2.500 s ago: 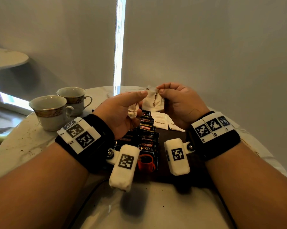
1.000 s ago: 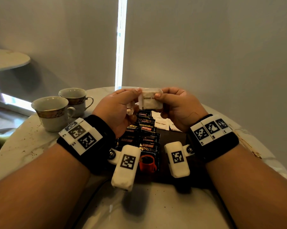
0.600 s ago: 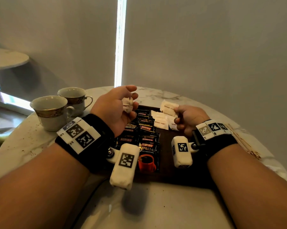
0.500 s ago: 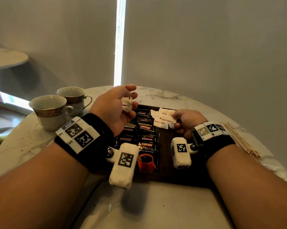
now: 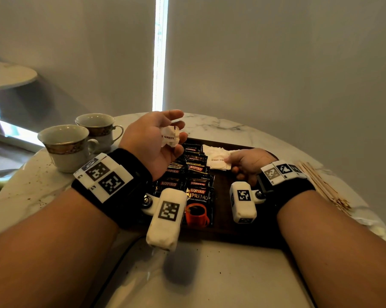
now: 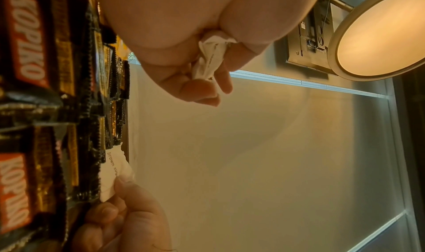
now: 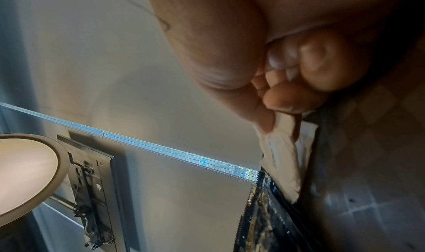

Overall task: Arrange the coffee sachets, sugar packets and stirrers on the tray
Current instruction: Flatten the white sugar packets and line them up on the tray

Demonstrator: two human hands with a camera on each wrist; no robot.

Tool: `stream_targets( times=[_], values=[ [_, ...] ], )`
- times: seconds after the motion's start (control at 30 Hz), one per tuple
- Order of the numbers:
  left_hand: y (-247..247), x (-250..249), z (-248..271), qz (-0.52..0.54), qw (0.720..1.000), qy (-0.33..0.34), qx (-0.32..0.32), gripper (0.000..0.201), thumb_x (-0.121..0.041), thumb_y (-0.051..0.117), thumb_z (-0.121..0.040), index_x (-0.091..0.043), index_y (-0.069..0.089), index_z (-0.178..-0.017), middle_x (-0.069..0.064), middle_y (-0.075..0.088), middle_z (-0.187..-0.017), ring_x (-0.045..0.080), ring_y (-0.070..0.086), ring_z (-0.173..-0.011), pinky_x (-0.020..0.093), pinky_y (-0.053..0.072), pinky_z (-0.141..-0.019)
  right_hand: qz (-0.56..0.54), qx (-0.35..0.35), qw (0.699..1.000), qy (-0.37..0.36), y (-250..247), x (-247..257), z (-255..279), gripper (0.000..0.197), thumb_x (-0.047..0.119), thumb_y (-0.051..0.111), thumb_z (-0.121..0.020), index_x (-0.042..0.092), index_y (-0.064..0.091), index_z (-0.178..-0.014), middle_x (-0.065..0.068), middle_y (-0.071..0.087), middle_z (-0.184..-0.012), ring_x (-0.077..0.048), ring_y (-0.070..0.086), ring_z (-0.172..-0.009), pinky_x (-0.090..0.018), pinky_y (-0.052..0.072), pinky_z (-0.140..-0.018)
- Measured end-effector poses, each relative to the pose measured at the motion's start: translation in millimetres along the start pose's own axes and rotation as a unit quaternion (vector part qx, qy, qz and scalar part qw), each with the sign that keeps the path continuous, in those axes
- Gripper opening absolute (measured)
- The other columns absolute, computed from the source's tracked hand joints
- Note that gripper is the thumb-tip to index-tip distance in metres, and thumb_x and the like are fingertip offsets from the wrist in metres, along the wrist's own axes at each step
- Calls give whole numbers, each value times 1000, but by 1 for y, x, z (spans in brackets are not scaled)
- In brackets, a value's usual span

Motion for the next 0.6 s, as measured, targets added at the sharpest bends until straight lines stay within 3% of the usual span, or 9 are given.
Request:
stream_targets(
  times=[0.3,0.43,0.6],
  values=[
    [0,0,0,-2,1000,-1,-2,36,-7,37,-93,-10,71,-102,10,61,-102,17,62,-61,27,46,-46,0,8,1000,-12,2,3,9,26,14,65,-94,0,63,-115,-2,49,-61,-9,40,-39,-20,32,-34],
    [0,1,0,0,1000,-6,-2,36,-7,37,-92,-10,72,-99,10,61,-101,17,62,-59,27,46,-45,8,9,1000,-13,3,5,12,22,15,62,-95,1,63,-112,-3,50,-63,-10,42,-44,-20,35,-37],
    [0,1,0,-4,1000,-6,1,36,-7,37,-92,-10,71,-102,10,61,-101,16,62,-59,27,46,-46,-2,-36,999,-28,5,3,13,27,11,64,-85,-5,68,-106,-9,59,-67,-17,50,-51,-28,41,-46]
  ],
)
Point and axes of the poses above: each hand's wrist, its own z-axis away from the middle knuckle, its own y-axis out of the palm, x = y × z, the point moved 1 cm from there along -z, towards the middle knuckle
